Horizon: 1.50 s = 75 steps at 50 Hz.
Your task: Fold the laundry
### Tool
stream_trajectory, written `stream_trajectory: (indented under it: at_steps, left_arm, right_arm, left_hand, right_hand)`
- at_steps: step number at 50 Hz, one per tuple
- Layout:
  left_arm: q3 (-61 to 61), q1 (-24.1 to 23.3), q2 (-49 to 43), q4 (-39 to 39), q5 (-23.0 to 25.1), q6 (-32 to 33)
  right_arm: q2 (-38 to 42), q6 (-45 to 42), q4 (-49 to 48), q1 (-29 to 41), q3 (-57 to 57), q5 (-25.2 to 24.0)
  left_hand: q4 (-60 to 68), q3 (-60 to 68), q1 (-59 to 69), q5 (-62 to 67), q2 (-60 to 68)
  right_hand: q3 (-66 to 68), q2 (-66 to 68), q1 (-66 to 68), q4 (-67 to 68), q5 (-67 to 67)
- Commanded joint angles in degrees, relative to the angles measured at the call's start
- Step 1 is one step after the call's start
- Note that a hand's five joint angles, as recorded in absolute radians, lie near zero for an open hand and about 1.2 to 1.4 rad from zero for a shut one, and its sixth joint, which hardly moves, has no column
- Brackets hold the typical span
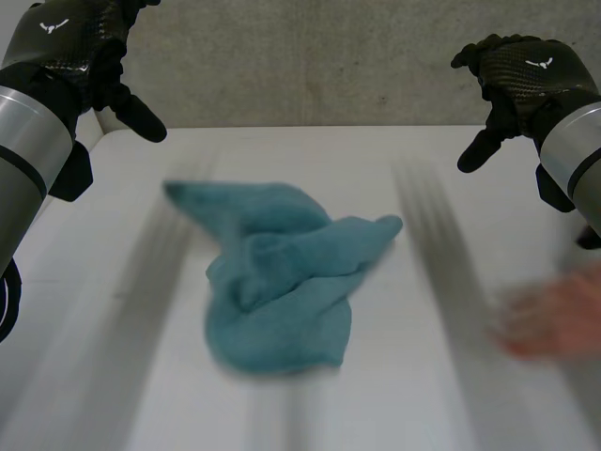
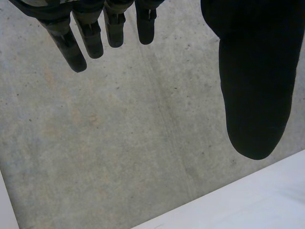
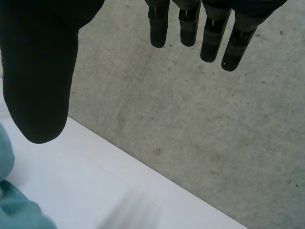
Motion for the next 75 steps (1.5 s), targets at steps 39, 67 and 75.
stream_trajectory:
  at_steps: [39, 67, 75]
  left_arm:
    - [6.60, -5.30, -30.89, 0.10, 12.36, 0.85]
    - [16.27, -6.88, -20.90, 31.37, 3.14, 8.32]
    - [2.82, -6.18, -13.14, 31.22, 2.43, 8.32]
  right_arm:
    - [28.56, 3.12, 3.70, 0.70, -10.11, -15.44]
    - [24.98, 7.97, -24.52, 5.45, -35.25, -12.54]
    - [21.82, 7.27, -19.53, 9.49, -28.68, -17.89]
  left_hand:
    - [2.71, 2.60, 2.58, 0.68, 2.81]
    - [70.47, 70.36, 70.35, 68.44, 70.57]
    - [70.47, 70.36, 70.35, 68.44, 70.57]
  right_hand:
    - [-1.90, -2.31, -1.06, -2.92, -3.73]
    - [68.10, 67.69, 68.94, 67.08, 66.27]
    - [68.10, 67.69, 68.94, 67.08, 66.27]
